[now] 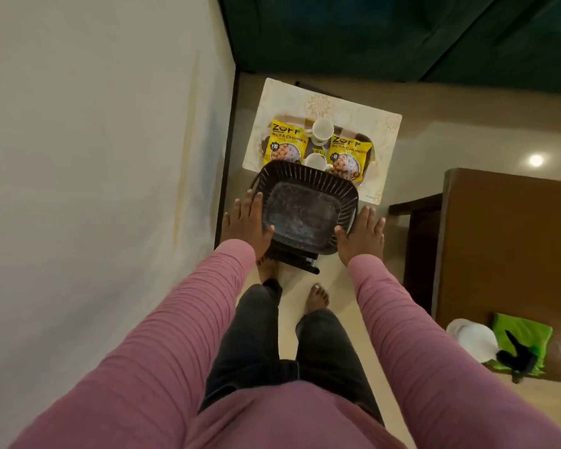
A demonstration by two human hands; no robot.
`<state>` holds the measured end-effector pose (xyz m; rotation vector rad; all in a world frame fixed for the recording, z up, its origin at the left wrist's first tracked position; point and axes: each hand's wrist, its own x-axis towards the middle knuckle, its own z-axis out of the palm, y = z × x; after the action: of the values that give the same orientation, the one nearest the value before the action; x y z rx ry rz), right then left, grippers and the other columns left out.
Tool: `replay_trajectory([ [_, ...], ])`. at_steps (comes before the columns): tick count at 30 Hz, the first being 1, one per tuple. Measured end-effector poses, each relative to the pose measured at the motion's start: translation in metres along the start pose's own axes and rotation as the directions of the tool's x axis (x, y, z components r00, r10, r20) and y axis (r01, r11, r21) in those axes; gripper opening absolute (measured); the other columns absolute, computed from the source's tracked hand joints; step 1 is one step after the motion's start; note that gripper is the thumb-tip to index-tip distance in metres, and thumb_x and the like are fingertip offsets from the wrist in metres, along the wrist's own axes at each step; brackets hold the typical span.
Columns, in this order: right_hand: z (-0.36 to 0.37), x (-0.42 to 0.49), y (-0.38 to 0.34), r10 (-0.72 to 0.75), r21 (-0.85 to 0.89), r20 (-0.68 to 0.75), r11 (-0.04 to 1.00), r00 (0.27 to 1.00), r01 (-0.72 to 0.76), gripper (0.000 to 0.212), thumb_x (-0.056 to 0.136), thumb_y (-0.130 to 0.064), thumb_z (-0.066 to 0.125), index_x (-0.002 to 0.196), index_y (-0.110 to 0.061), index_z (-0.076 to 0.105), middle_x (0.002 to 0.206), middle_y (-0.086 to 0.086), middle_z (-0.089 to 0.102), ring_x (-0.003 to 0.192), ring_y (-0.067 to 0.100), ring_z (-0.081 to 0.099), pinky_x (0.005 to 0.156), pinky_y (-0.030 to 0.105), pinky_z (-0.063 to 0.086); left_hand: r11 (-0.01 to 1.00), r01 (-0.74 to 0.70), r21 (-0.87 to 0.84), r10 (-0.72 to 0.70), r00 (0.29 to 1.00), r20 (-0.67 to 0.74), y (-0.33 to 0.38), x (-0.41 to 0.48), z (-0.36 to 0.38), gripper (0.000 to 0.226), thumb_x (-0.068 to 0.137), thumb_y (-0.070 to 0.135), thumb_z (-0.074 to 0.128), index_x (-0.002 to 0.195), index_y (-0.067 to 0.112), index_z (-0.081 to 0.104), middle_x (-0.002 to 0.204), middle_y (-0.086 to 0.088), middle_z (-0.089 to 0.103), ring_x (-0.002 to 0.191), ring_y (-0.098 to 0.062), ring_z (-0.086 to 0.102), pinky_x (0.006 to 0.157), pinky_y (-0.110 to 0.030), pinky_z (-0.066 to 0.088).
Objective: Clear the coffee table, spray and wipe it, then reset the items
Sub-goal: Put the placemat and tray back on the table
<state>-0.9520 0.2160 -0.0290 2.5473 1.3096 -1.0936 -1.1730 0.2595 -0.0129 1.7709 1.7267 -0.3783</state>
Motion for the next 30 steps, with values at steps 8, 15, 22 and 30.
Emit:
replay_trajectory([
  [8, 0.045, 0.053, -0.005, 0.219, 0.225, 0.048, 0.948, 0.974, -0.224, 0.083, 0.093, -0.033, 0.054, 0.152, -0.015, -0.002, 0.161, 0.005, 0.000, 0.147, 0.032, 0.000, 0.119, 0.049, 0.010, 0.996, 0.069, -0.048, -0.063, 0.991, 0.117, -0.030, 0.083, 0.016, 0.080, 0.094, 0.033, 0.057, 0.154, 0.020, 0.006, 0.163, -0.005, 0.006, 0.149, -0.030, 0.011, 0.119, -0.053, 0.018],
  [15, 0.060, 0.089, -0.002, 0.430, 0.535, 0.097, 0.738, 0.898, -0.411, 0.068, 0.093, -0.022, 0.053, 0.149, -0.025, 0.016, 0.148, 0.008, 0.040, 0.132, 0.035, 0.041, 0.106, 0.055, 0.036, 0.949, 0.185, -0.257, -0.134, 0.970, 0.205, -0.049, 0.133, 0.042, 0.078, 0.086, 0.029, 0.065, 0.150, 0.029, 0.020, 0.155, -0.003, 0.030, 0.139, -0.032, 0.036, 0.110, -0.055, 0.036],
  [22, 0.033, 0.087, -0.001, 0.478, 0.497, 0.038, 0.753, 0.877, -0.432, 0.032, 0.093, -0.015, 0.049, 0.125, -0.016, 0.054, 0.120, 0.009, 0.061, 0.112, 0.031, 0.056, 0.095, 0.046, 0.044, 0.800, 0.382, -0.462, -0.240, 0.911, 0.336, -0.034, 0.131, 0.027, 0.037, 0.096, 0.014, 0.054, 0.133, 0.012, 0.050, 0.125, -0.012, 0.059, 0.099, -0.025, 0.056, 0.082, -0.032, 0.044],
  [30, 0.005, 0.052, 0.006, 0.486, 0.624, 0.089, 0.653, 0.869, -0.429, 0.041, 0.091, -0.014, 0.052, 0.131, -0.023, 0.050, 0.126, 0.006, 0.059, 0.107, 0.029, 0.059, 0.091, 0.049, 0.051, 0.741, 0.441, -0.507, -0.283, 0.889, 0.360, -0.024, 0.088, 0.011, 0.031, 0.097, 0.015, 0.050, 0.128, 0.012, 0.052, 0.116, -0.010, 0.060, 0.093, -0.023, 0.054, 0.075, -0.030, 0.043],
])
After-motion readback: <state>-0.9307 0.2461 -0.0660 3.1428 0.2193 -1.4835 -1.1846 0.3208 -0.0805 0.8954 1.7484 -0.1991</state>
